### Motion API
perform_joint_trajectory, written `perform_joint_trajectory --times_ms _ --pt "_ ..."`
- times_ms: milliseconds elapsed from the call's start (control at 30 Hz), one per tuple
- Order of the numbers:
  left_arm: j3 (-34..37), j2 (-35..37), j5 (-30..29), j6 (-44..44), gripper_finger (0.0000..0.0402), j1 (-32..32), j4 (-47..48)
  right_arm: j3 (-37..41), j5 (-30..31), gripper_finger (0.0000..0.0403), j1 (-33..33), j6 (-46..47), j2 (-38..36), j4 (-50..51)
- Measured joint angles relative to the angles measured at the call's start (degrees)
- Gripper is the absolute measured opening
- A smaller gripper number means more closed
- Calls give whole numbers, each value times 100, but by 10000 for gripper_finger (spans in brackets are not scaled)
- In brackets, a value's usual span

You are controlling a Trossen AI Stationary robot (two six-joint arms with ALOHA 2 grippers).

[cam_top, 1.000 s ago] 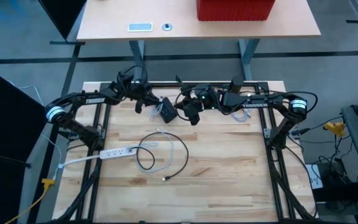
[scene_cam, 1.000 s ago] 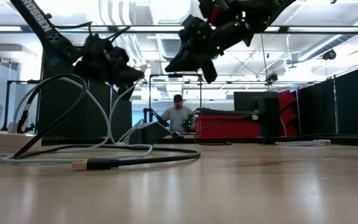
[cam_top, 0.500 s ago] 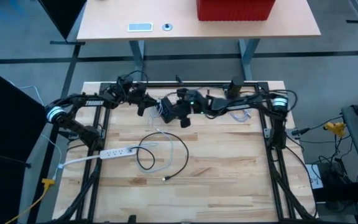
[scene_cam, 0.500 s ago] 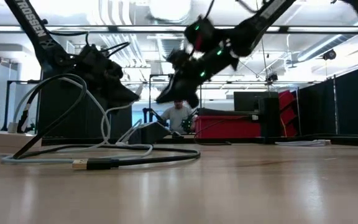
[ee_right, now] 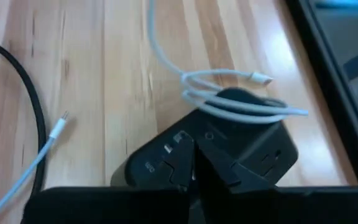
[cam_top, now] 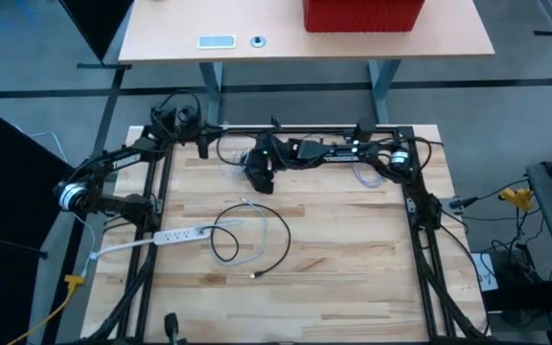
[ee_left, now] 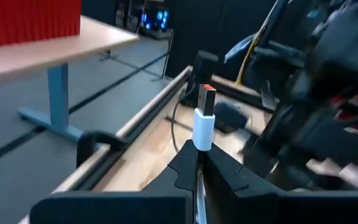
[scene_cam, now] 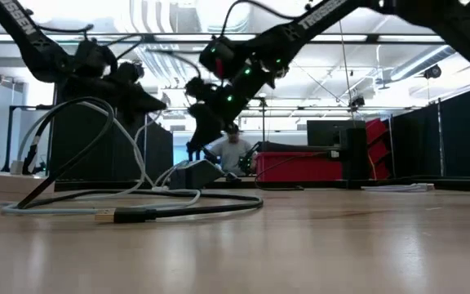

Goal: Insert USB
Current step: Insert the white charger cable into the black outlet extension

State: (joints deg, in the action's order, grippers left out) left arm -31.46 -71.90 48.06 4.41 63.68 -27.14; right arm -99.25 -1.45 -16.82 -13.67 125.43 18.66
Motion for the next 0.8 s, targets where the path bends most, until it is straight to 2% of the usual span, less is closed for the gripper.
perform_joint_trajectory --times_ms 233,567,800 --pt "-1 199 -681 59 2 2 14 -401 -5 0 86 18 270 615" --pt "-1 80 -704 -138 2 2 24 -416 14 0 104 252 -1 2047" --pt "-1 79 -704 -219 2 2 34 -406 59 0 104 136 -397 2096"
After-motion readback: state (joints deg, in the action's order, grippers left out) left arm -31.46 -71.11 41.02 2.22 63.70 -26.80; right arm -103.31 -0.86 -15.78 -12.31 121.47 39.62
